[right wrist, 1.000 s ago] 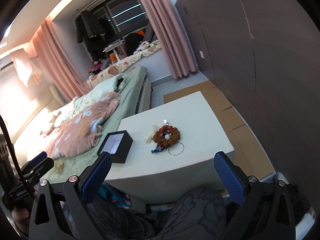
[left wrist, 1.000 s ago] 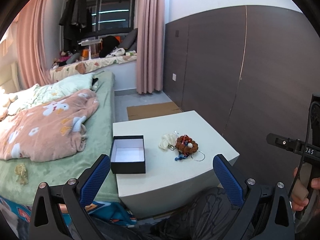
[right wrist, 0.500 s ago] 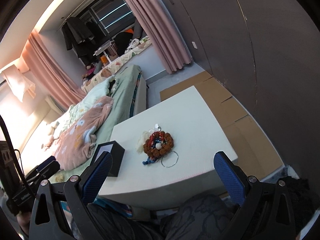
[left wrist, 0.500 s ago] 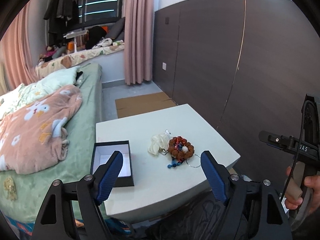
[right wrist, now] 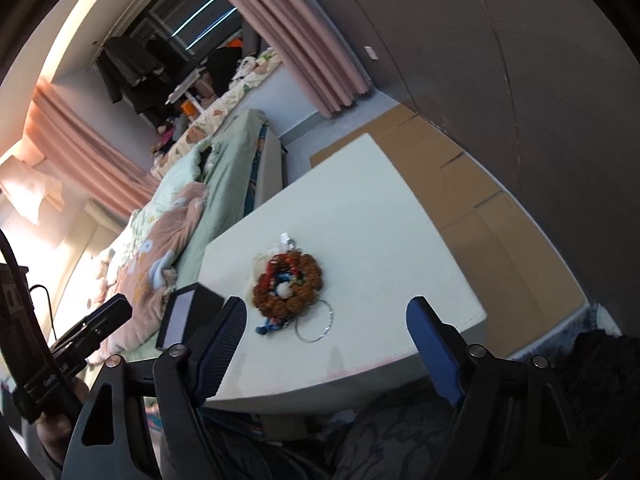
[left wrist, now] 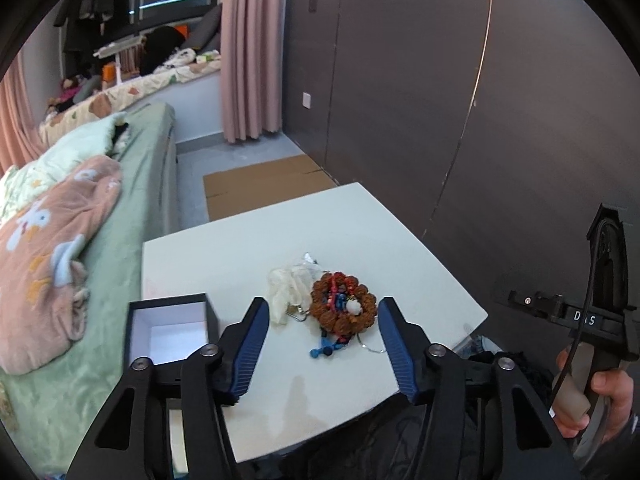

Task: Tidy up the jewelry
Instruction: 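Reach the right gripper to the brown bead bracelet and grasp it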

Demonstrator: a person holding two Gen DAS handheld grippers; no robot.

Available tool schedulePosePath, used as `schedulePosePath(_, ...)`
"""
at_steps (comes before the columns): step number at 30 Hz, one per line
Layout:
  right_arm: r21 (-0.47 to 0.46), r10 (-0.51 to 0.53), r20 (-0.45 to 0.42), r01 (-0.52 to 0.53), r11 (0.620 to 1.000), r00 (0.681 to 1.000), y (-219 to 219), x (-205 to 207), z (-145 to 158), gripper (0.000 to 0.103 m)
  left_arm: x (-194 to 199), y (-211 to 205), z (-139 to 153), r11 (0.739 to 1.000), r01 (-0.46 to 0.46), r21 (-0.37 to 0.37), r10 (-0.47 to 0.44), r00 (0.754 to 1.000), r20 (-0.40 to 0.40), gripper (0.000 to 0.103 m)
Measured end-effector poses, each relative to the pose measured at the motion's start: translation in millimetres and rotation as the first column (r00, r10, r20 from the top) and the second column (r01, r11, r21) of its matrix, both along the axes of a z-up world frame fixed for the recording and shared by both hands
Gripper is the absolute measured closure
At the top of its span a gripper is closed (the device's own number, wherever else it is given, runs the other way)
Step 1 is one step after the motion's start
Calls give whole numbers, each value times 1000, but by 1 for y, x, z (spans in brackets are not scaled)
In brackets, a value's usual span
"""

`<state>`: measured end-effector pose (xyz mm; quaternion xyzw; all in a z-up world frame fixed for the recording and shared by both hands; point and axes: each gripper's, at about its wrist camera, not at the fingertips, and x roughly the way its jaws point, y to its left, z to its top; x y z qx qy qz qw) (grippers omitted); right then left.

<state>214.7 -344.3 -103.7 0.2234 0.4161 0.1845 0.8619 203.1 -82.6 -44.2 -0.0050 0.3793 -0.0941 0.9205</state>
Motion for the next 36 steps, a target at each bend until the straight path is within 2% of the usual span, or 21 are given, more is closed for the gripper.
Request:
schedulePosePath(5,8,-38,-28,38,999,999,-10,10,-15,23,22,-9,-16,1000,26,2,-26,999,-33,48)
schedulePosePath(9,17,-51,-52,52,998,997,-17,19,-27,24,38,-17,-30,999,42,-2,-42,997,-71,61)
schedulePosePath(14,19,-51,-75,52,998,996,-21,24,-39,24,57,-26,-46,999,54,5,-54,994,-95,62)
schedulePosePath(18,29,-48,-91,51,998,995,-26,26,-46,24,71,-31,-61,998,55,12,-53,991,-126,68)
schedulePosePath(30,21,-57,-102,59,998,993,-30,28,-48,24,104,-30,-102,1000,27,13,-24,981,-194,73)
schedulePosePath(32,20,-52,-103,54,998,993,-29,30,-48,24,105,-29,-104,1000,22,13,-20,982,-187,82)
schedulePosePath(33,19,-47,-104,49,999,993,-26,31,-47,24,106,-28,-106,1000,15,10,-13,981,-195,96)
schedulePosePath(36,22,-30,-106,32,999,994,-17,35,-46,24,102,-20,-103,1000,-10,-24,5,980,-198,98)
